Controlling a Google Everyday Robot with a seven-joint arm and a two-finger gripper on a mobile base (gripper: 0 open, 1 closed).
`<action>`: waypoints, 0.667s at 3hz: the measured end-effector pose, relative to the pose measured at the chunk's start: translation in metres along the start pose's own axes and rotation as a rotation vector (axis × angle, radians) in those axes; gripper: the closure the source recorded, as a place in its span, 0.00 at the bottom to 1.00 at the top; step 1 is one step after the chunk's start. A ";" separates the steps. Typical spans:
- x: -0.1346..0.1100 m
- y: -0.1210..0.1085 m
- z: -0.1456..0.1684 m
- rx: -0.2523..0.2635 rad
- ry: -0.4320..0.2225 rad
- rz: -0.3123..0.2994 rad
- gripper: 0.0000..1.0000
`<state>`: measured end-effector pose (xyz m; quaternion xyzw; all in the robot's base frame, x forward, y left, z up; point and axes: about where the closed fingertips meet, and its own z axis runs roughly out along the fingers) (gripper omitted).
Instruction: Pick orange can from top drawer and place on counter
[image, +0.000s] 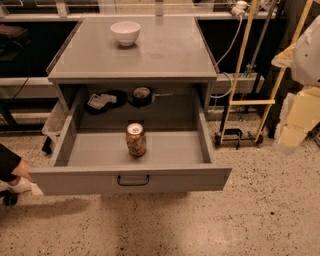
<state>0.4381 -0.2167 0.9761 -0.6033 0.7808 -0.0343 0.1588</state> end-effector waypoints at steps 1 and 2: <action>0.000 0.000 0.000 0.000 0.000 0.000 0.00; -0.005 -0.011 0.001 0.002 -0.045 -0.012 0.00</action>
Offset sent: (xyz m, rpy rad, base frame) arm 0.0252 0.0032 0.0028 0.0874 -0.0122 0.0513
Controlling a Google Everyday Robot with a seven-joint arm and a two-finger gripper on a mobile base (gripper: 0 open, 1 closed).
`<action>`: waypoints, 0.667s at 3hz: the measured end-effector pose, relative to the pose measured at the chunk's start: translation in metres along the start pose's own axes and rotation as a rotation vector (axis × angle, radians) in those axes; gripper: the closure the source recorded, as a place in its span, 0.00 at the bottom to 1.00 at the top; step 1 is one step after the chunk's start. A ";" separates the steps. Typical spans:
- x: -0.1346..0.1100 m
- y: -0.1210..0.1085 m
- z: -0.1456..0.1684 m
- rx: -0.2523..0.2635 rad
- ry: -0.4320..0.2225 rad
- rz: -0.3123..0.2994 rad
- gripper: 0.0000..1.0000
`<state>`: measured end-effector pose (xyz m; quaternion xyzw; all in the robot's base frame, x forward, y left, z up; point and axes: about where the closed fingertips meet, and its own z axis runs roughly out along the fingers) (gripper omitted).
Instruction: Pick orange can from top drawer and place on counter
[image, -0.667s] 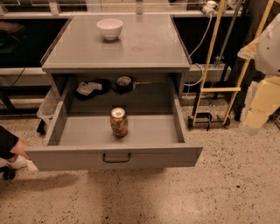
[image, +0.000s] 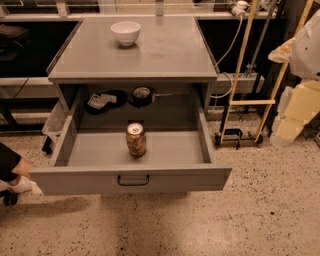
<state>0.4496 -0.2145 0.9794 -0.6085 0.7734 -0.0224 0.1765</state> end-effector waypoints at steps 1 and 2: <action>-0.035 -0.035 0.021 -0.040 -0.119 -0.060 0.00; -0.090 -0.070 0.056 -0.107 -0.253 -0.142 0.00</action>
Offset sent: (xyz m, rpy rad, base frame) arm 0.1623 0.1341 -0.0250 0.3528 0.0432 0.3798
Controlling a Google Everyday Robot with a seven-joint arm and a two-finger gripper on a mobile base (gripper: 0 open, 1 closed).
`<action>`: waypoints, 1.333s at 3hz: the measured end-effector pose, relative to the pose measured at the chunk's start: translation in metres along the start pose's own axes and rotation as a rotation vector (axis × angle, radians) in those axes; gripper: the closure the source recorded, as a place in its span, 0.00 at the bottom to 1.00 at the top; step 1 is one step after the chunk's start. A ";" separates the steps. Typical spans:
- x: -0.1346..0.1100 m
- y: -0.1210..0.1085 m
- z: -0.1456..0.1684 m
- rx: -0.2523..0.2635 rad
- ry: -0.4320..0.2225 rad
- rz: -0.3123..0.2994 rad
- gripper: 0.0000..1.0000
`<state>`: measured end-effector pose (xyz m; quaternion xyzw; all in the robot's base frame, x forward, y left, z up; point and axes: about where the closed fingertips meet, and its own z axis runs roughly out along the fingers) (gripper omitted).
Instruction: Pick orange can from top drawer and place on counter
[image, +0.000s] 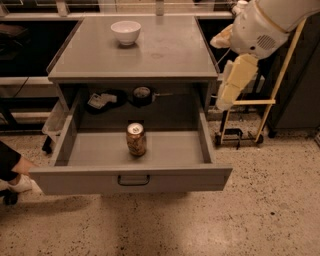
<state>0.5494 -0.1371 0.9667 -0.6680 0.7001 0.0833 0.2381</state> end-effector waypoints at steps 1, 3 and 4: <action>-0.034 -0.016 0.025 -0.069 -0.078 -0.048 0.00; -0.022 -0.019 0.034 -0.012 -0.106 -0.052 0.00; 0.017 -0.030 0.079 0.044 -0.124 0.001 0.00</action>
Offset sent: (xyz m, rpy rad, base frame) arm 0.0178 0.0335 -0.0027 0.0552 0.0286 0.0750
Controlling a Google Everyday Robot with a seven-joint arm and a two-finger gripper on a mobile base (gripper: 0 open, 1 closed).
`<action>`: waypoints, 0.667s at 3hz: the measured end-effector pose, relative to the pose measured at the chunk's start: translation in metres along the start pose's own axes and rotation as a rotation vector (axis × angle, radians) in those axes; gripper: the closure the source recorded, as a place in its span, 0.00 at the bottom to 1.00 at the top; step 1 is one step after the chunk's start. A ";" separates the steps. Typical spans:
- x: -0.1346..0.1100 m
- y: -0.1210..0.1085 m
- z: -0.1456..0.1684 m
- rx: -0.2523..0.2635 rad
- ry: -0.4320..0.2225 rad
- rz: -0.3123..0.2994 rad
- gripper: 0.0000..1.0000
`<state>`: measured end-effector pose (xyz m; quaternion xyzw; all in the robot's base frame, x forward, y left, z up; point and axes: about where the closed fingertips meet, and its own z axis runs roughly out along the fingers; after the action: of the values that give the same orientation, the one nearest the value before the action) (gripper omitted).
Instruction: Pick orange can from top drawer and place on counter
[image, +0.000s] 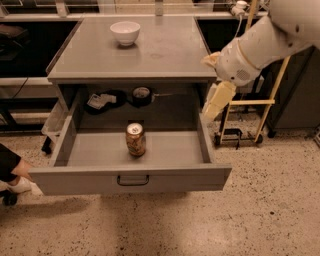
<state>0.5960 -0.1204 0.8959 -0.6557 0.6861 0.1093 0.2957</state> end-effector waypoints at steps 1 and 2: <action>0.029 -0.027 0.052 0.017 -0.005 0.057 0.00; 0.035 -0.059 0.104 -0.025 -0.008 0.083 0.00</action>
Offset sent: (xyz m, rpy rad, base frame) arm 0.1450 0.0434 -0.1222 0.0428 0.1131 -0.0427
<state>0.6812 -0.1009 0.8076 -0.6297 0.7102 0.1328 0.2854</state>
